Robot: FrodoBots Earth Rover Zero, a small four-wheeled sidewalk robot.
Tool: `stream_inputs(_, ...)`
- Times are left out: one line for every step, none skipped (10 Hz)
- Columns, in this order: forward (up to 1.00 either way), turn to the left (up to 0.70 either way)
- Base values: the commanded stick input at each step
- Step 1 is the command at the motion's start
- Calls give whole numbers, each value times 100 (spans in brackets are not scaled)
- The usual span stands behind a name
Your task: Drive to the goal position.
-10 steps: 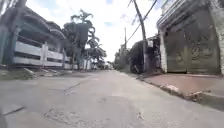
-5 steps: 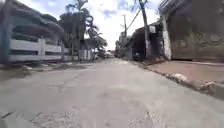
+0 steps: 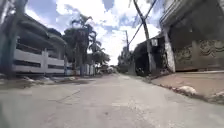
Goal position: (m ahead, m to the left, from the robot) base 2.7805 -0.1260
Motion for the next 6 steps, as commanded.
stream_inputs(70,0)
stream_inputs(70,0)
stream_inputs(70,0)
stream_inputs(70,0)
stream_inputs(70,0)
stream_inputs(70,0)
